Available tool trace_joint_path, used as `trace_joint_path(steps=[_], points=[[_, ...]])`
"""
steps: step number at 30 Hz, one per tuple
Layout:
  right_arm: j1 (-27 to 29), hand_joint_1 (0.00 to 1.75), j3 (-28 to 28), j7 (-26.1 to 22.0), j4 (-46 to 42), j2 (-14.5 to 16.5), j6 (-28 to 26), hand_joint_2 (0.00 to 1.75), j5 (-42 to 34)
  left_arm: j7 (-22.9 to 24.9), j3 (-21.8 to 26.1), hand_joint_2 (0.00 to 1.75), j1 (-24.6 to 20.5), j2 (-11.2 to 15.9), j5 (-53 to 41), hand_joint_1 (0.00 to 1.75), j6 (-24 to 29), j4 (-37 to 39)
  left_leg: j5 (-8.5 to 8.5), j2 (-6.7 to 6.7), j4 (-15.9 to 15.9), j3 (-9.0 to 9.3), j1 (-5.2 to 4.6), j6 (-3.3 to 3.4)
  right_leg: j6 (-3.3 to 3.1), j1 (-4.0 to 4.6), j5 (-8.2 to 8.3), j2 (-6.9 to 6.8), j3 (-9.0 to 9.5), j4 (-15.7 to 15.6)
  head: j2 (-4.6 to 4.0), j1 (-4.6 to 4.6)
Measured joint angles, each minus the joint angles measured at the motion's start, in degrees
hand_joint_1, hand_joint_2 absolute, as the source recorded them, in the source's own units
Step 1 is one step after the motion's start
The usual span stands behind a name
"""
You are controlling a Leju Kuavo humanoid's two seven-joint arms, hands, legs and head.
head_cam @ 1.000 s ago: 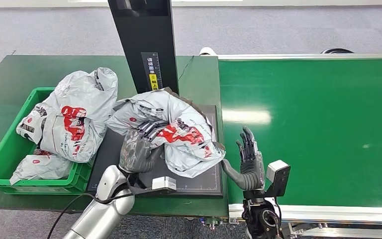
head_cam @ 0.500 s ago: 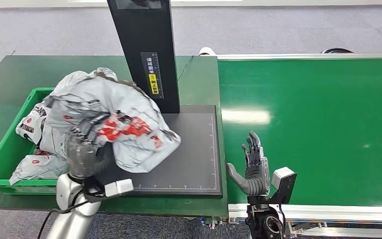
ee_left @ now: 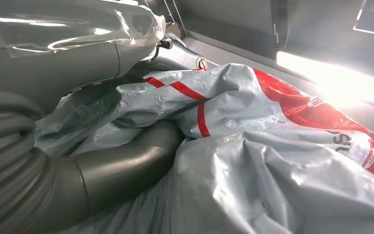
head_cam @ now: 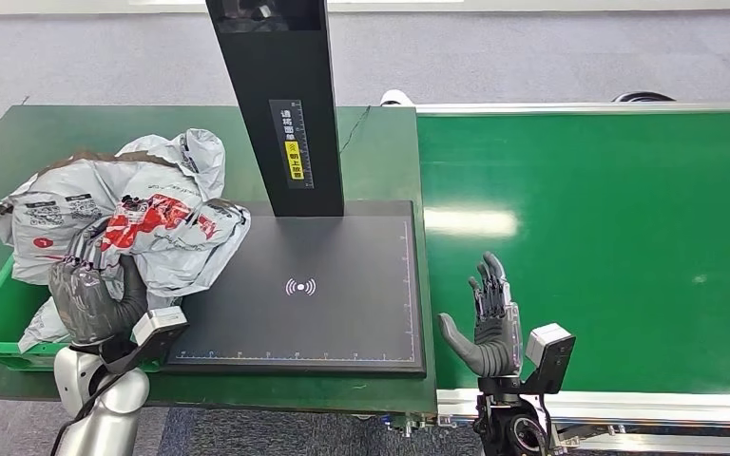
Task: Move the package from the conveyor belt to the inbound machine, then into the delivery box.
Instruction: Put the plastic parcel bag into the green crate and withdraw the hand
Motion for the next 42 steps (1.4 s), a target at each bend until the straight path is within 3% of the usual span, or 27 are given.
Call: trace_joint_path(steps=[9, 11, 16, 18, 22, 27, 36, 40, 42], points=[[0.16, 0.00, -0.09, 0.00, -0.26, 0.00, 0.00, 1.75, 0.03, 0.71, 0.77, 1.75, 0.03, 0.00, -0.70, 1.75, 0.00, 0.00, 0.00, 0.00, -0.01, 0.00, 0.01, 0.00, 0.00, 0.01, 0.00, 0.00, 0.00, 0.00, 0.00, 0.01], [0.19, 0.00, -0.11, 0.06, -0.31, 0.00, 0.00, 1.75, 0.20, 4.00, 1.28, 1.75, 0.06, 0.08, -3.29, 1.75, -0.09, 0.03, 0.00, 0.00, -0.01, 0.00, 0.01, 0.00, 0.00, 0.01, 0.00, 0.00, 0.00, 0.00, 0.00, 0.01], [0.83, 0.00, -0.69, 0.67, -1.01, 0.10, 0.10, 1.75, 1.98, 23.51, 3.75, 1.75, -0.21, 1.48, -14.60, 1.75, -4.96, 2.67, 0.00, 0.01, -0.01, 0.01, 0.01, -0.01, -0.01, 0.02, 0.00, 0.04, -0.03, 0.00, 0.00, -0.01], [1.10, 0.00, -1.11, 0.96, -1.35, 0.19, 0.30, 1.75, 2.72, 27.64, 5.35, 1.75, -0.27, 1.92, -14.86, 1.75, -6.43, 4.10, 0.00, 0.01, -0.01, 0.01, 0.02, -0.01, -0.01, 0.03, 0.00, 0.07, -0.04, 0.00, 0.00, -0.01], [1.29, 0.00, -2.02, 1.50, -2.04, 0.66, 0.67, 1.75, 3.68, 30.12, 9.00, 1.75, -0.38, 2.21, -12.02, 1.75, -8.26, 5.20, 0.00, 0.07, -0.01, 0.01, 0.02, -0.01, -0.02, 0.04, 0.00, 0.09, -0.05, 0.01, 0.00, -0.01], [1.44, 0.00, -2.89, 2.63, -2.67, 1.44, 2.01, 1.75, 5.09, 35.47, 11.86, 1.75, -1.43, 3.03, -15.04, 1.75, -19.82, 7.27, 0.00, 0.04, -0.01, 0.03, 0.02, -0.01, -0.02, 0.03, 0.00, 0.08, -0.01, 0.00, 0.00, 0.01], [1.72, 0.00, -3.80, 3.19, -3.16, 2.38, 2.60, 1.75, 6.48, 38.34, 13.58, 1.75, -2.26, 3.28, -16.61, 1.73, -24.35, 9.47, 0.00, 0.05, -0.02, 0.11, 0.01, -0.01, -0.02, 0.02, 0.00, 0.08, 0.09, 0.00, 0.00, 0.00], [1.71, 0.00, -4.00, 3.24, -3.14, 2.48, 2.59, 1.75, 6.60, 38.79, 14.02, 1.75, -2.83, 3.73, -15.76, 0.07, -27.29, 11.00, 0.00, 0.00, -0.03, 0.17, 0.01, -0.01, -0.02, 0.03, 0.00, 0.06, 0.16, 0.00, 0.00, 0.00], [1.71, 0.00, -4.06, 3.25, -3.15, 2.49, 2.58, 1.75, 6.60, 37.72, 14.23, 1.75, -3.01, 3.82, -14.40, 0.00, -25.77, 11.61, 0.00, -0.01, -0.03, 0.21, 0.02, -0.01, -0.03, 0.03, -0.01, 0.05, 0.20, 0.00, 0.00, 0.01]])
